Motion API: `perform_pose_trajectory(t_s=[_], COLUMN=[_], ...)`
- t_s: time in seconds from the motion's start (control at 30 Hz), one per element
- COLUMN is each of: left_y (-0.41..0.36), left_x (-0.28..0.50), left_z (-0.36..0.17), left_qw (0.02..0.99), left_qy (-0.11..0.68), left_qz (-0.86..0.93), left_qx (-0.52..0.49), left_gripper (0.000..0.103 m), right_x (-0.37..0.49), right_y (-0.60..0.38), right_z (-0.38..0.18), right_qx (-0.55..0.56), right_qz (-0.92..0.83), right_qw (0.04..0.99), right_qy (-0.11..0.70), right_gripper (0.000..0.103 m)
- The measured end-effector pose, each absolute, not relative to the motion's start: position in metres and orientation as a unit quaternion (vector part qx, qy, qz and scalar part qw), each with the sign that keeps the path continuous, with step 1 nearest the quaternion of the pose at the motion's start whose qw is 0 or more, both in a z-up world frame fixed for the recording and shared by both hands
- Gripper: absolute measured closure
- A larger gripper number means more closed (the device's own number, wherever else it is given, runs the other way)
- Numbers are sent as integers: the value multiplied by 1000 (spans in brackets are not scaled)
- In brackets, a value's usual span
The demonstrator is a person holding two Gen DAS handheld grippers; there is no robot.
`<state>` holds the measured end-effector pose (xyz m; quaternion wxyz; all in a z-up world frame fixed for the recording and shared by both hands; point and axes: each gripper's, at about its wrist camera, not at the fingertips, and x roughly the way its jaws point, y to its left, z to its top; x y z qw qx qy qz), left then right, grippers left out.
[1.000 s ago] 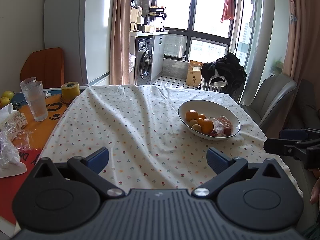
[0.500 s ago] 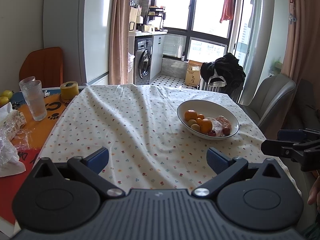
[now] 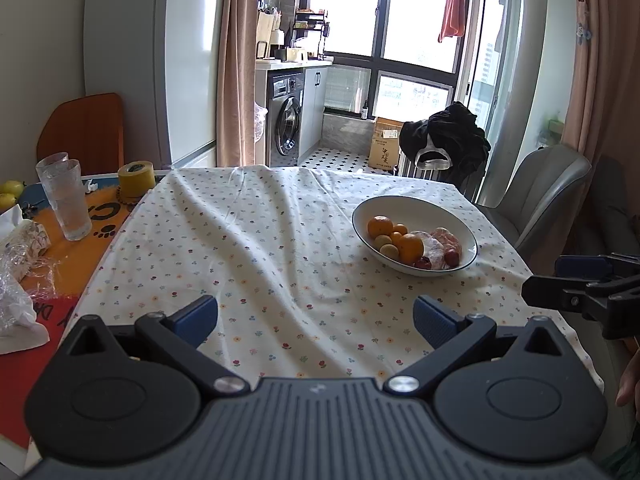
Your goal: Organize fruits
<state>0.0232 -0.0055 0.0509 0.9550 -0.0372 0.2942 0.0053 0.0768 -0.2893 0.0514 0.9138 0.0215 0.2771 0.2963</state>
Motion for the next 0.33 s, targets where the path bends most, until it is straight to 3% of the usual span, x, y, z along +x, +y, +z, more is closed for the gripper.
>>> perform_pose_trajectory(t_s=[0.33], left_y=[-5], left_x=[23], left_z=[50], left_qw=[955], left_qy=[293], left_qz=[3], left_qx=[-38], left_gripper=[0], right_x=[77], right_y=[-289], right_z=[52], right_qx=[22], right_qz=[296], right_qw=[914], right_qy=[277], right_gripper=[0])
